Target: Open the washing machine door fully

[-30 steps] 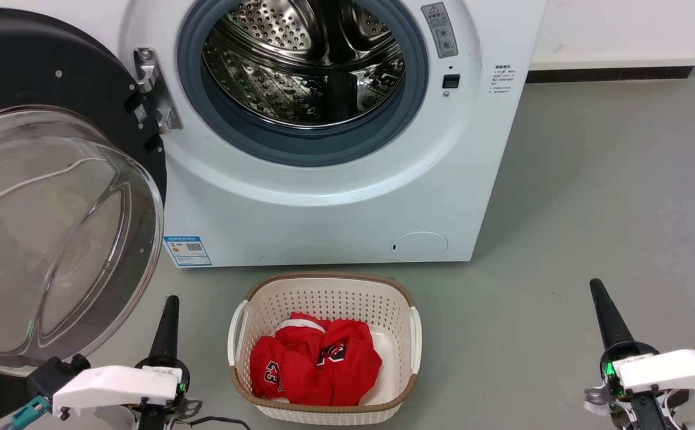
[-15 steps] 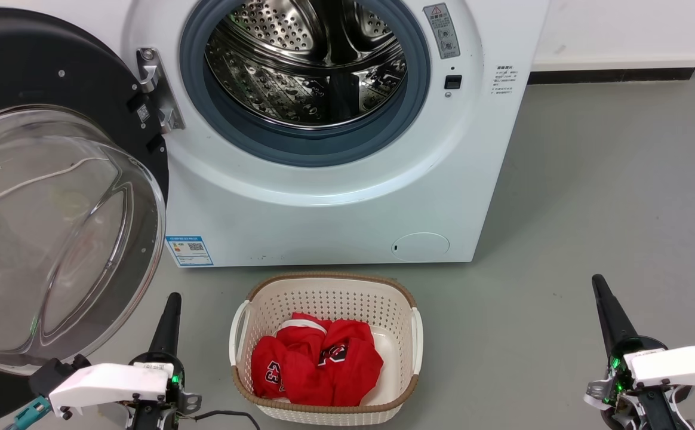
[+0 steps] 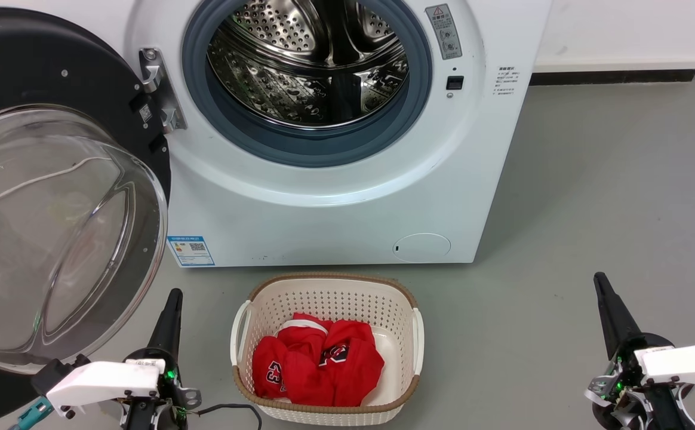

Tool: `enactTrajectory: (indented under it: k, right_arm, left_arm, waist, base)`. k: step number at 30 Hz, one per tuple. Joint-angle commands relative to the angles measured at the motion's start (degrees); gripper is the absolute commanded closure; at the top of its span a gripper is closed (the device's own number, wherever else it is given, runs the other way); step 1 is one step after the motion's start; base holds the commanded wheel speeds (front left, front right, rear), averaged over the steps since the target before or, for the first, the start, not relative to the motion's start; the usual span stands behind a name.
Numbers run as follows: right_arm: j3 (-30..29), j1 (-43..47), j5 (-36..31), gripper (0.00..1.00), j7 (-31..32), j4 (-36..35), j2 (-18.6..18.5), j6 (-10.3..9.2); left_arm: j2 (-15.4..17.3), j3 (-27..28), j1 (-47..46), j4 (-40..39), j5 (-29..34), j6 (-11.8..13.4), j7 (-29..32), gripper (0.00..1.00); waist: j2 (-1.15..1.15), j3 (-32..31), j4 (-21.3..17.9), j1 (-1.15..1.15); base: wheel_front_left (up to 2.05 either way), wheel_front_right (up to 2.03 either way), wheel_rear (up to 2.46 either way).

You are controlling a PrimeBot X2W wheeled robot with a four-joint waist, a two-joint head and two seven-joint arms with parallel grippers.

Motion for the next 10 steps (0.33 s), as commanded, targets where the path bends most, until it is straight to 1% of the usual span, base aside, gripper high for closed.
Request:
enactTrajectory:
  k: [1, 10]
  right_arm:
    - [-0.2, -1.0, 1.0, 1.0, 0.2, 0.1, -0.1, 0.0]
    - [-0.6, -1.4, 4.6, 1.0, 1.1, 0.6, 0.1, 0.0]
  left_arm:
    - [0.1, 0.2, -1.0, 0.1, -0.9, -0.1, 0.3, 1.0]
    - [0.2, 0.4, -1.4, 0.4, -4.8, -0.2, 1.4, 1.0]
  waist:
    - [0.0, 0.0, 0.0, 0.0]
    - [0.0, -0.1, 0.2, 0.0]
  base:
    - [0.0, 0.0, 0.0]
    - [0.0, 0.0, 0.0]
